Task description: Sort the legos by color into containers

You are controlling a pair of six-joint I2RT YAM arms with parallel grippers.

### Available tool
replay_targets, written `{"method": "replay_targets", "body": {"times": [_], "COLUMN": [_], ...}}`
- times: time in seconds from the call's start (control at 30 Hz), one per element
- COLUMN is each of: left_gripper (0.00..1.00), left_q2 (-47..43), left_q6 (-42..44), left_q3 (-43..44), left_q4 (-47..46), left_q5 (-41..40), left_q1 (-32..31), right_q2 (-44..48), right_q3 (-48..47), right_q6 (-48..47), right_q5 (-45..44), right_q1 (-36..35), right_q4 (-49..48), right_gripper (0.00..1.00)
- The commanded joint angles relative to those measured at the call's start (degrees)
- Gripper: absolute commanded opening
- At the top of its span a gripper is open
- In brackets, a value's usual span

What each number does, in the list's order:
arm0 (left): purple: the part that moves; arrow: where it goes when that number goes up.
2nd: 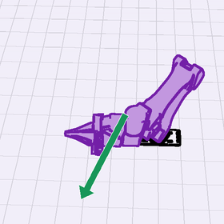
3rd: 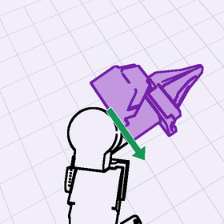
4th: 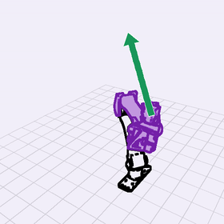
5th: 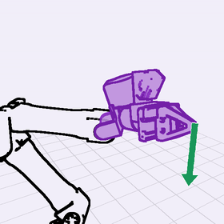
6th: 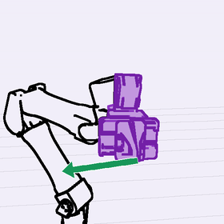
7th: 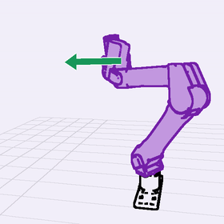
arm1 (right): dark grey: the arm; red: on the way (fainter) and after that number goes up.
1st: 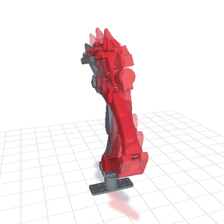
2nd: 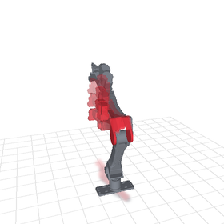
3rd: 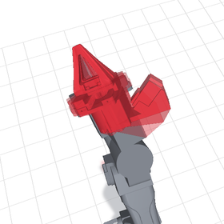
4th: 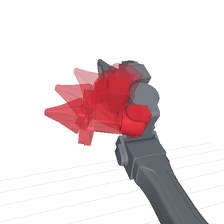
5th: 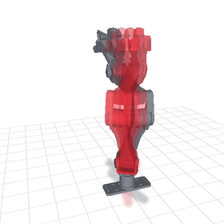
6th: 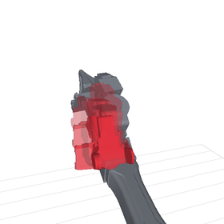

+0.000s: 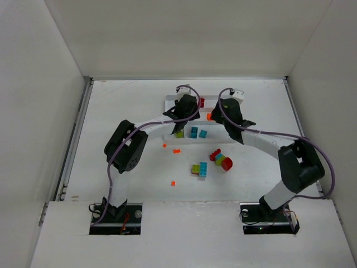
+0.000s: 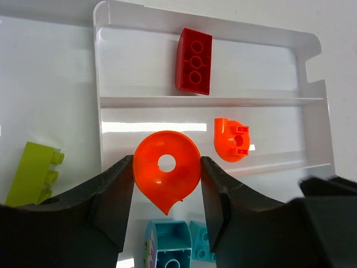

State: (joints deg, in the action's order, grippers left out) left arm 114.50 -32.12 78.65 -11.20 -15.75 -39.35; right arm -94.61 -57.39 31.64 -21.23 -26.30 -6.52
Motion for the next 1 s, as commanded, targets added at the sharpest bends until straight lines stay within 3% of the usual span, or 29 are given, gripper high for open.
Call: {"method": "replay_targets", "body": {"times": [0.0,0.3,0.6,0.7,0.77,0.87,0.97], "left_gripper": [0.36,0.48,0.59,0.53,0.43,0.34,0.32], "left_q2": [1.42,3.36,-4.71,-9.36,-13.32,-19.82,-26.93], "left_q6": [2.58,2.59,2.06,2.41,2.32,1.97,1.36], "left_q3": [3.87,4.58,-0.51,-3.23,-6.48,-13.15,-21.06], "left_q4": [0.12,0.22,-2.42,-2.95,-3.21,-4.26,-4.62], "left_q5": [-1.91,-2.97,-2.54,-2.01,-2.01,-2.27,-2.62], "left_q1": [-0.24,-0.24,-0.15,-0.15,0.02,0.90,2.13], "right_q2": [6.26,15.85,20.78,18.51,15.43,10.34,4.63], "right_q3": [4.19,15.72,21.26,20.13,18.46,15.82,12.14], "right_q6": [2.55,5.80,5.63,4.75,4.14,3.70,3.17], "right_q5": [-0.47,-5.39,-7.33,-5.58,-4.52,-3.99,-3.55], "right_q1": [-3.52,-14.60,-19.79,-22.07,-23.91,-26.64,-28.93], "right_q4": [-6.92,-8.68,-8.68,-8.85,-9.29,-10.61,-11.32], "right_gripper": [0.52,0.52,0.45,0.30,0.27,0.30,0.44]}}
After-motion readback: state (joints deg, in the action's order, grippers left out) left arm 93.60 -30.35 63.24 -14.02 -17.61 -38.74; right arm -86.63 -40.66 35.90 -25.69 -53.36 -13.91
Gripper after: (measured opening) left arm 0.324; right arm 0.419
